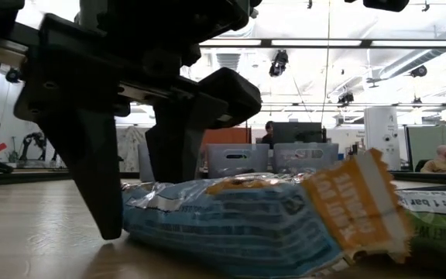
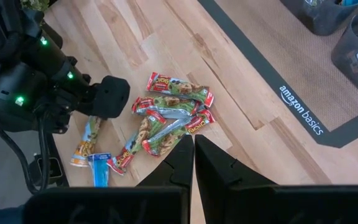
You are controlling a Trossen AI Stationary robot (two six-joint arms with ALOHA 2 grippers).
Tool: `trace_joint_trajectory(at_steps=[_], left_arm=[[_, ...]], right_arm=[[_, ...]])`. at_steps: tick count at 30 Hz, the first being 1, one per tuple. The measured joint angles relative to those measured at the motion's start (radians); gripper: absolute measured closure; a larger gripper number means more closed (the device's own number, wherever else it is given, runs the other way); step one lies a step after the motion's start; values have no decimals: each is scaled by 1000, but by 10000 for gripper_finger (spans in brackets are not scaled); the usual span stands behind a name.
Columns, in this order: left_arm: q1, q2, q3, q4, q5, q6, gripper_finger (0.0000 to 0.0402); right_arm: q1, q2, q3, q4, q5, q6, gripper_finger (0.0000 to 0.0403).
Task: Pick and place Granola Bars by type
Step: Put the yellow granola bar into the right black bin
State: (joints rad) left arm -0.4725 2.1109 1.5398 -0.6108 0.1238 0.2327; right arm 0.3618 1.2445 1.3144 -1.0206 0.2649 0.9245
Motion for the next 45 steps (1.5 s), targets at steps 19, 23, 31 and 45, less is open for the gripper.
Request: trace_joint_trajectory(at_steps=[19, 23, 31, 45], left_arm=[[0, 0, 4, -17, 31, -9, 302], [0, 0, 4, -17, 41, -9, 302], [0, -1, 4, -17, 42, -9, 313], [24, -2, 108, -97, 21, -8, 315]], right_arm=[[0, 0, 0, 0, 6, -7, 394], [0, 0, 0, -1, 22, -10, 394], [0, -1, 0, -3, 26, -15, 394], [0, -40, 0, -24, 27, -10, 394]])
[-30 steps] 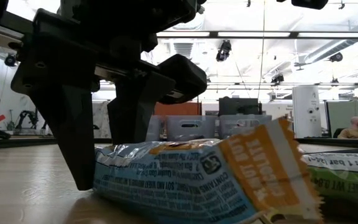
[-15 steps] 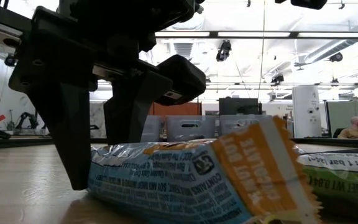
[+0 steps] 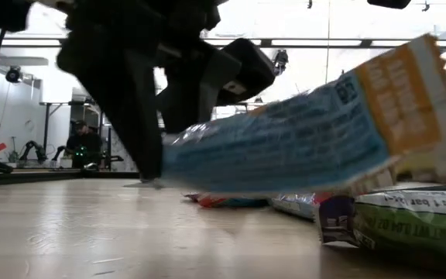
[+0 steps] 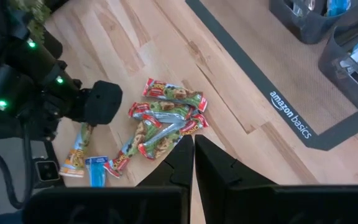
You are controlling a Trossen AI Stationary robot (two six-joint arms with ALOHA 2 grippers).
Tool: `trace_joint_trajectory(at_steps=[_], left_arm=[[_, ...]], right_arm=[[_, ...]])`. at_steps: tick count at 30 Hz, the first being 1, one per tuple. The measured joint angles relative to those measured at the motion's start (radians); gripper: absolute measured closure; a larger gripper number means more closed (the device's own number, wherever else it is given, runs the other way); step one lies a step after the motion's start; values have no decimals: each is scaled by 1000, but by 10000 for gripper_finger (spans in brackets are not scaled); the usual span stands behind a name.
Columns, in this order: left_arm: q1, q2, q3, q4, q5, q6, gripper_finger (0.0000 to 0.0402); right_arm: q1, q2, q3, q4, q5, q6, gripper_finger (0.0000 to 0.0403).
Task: Pick and place Granola Bars by type
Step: Put the yellow granola bar into the right black bin
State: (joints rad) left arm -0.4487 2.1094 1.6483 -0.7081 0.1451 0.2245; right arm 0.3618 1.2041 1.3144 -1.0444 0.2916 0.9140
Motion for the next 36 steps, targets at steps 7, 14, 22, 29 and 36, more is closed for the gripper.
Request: trace_joint_trajectory(at_steps=[7, 14, 22, 29, 36], left_arm=[[24, 0, 85, -105, -17, 10, 315], [63, 0, 197, -207, -43, 18, 315], [129, 0, 359, -306, -72, 31, 315], [208, 0, 456, -368, -100, 65, 315], [300, 0, 495, -395, -103, 133, 314]], right_arm=[[0, -93, 0, 0, 26, 3, 394], [0, -197, 0, 0, 26, -5, 394], [0, -260, 0, 0, 27, -61, 394], [0, -267, 0, 0, 26, -172, 394], [0, -272, 0, 0, -17, -308, 394]])
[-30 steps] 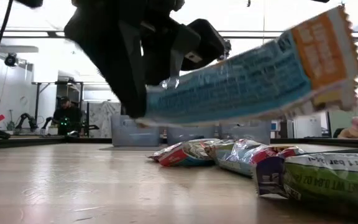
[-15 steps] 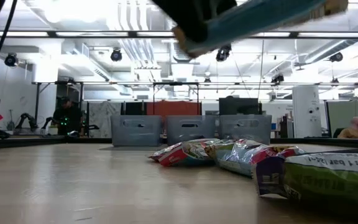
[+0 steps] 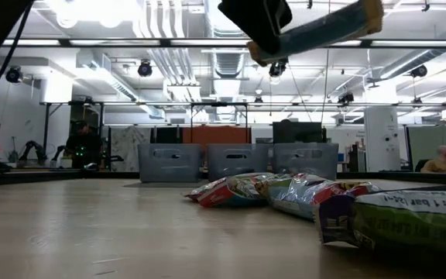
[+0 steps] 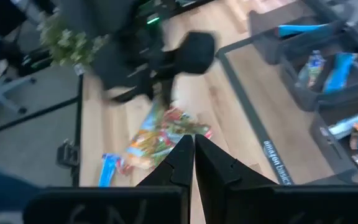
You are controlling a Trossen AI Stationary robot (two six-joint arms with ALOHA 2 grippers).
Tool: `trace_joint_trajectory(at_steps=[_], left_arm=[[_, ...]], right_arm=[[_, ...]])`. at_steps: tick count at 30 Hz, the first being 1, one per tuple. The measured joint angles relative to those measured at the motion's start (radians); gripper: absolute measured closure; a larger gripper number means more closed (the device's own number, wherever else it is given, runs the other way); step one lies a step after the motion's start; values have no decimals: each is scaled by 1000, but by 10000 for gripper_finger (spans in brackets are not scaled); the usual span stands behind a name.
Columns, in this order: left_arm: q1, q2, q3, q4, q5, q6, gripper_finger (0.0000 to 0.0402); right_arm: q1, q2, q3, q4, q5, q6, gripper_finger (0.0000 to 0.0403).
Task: Pick and place Granola Bars by type
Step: Put the yellow granola bar into the right black bin
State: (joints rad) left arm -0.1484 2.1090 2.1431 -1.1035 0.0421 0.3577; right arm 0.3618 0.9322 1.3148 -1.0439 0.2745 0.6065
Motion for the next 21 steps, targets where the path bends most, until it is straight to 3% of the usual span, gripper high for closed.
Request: trace_joint_trajectory(at_steps=[8, 15, 21], left_arm=[[106, 0, 38, 0, 0, -1, 314], [177, 0, 54, 44, 0, -59, 314], [223, 0, 50, 125, -1, -107, 314]], right_arm=[[0, -53, 0, -12, -117, -26, 394], [0, -136, 0, -123, -117, -26, 394], [0, -195, 0, -167, -55, -25, 394]])
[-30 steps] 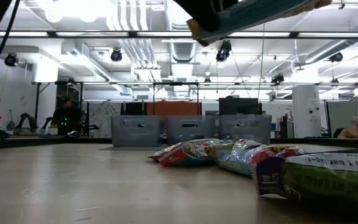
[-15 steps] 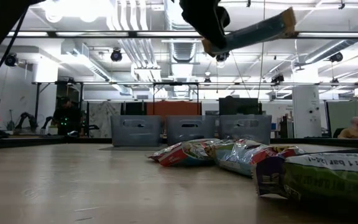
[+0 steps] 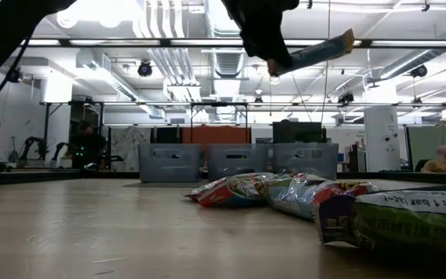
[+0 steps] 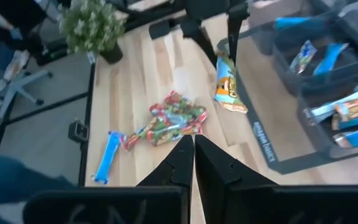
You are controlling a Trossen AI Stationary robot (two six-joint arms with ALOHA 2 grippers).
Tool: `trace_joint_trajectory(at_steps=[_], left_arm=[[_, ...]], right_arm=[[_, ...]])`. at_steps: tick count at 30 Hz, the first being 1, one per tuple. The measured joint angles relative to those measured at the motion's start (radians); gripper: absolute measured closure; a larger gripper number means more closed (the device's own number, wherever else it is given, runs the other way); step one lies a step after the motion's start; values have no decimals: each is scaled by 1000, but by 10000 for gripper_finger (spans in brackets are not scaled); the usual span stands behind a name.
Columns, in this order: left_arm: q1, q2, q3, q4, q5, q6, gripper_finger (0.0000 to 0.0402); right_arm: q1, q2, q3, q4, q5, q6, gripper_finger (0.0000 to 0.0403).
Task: Pick and place Granola Bars by type
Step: Put the yellow granola bar into the right black bin
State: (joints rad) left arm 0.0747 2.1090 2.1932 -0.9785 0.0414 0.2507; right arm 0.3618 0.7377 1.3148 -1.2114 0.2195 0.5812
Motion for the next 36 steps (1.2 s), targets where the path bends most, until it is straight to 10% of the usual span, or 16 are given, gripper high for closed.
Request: trace_joint_trajectory(at_steps=[36], left_arm=[[322, 4, -87, 679, 158, -961, 314]], right_arm=[[0, -2, 0, -13, 99, 32, 394]])
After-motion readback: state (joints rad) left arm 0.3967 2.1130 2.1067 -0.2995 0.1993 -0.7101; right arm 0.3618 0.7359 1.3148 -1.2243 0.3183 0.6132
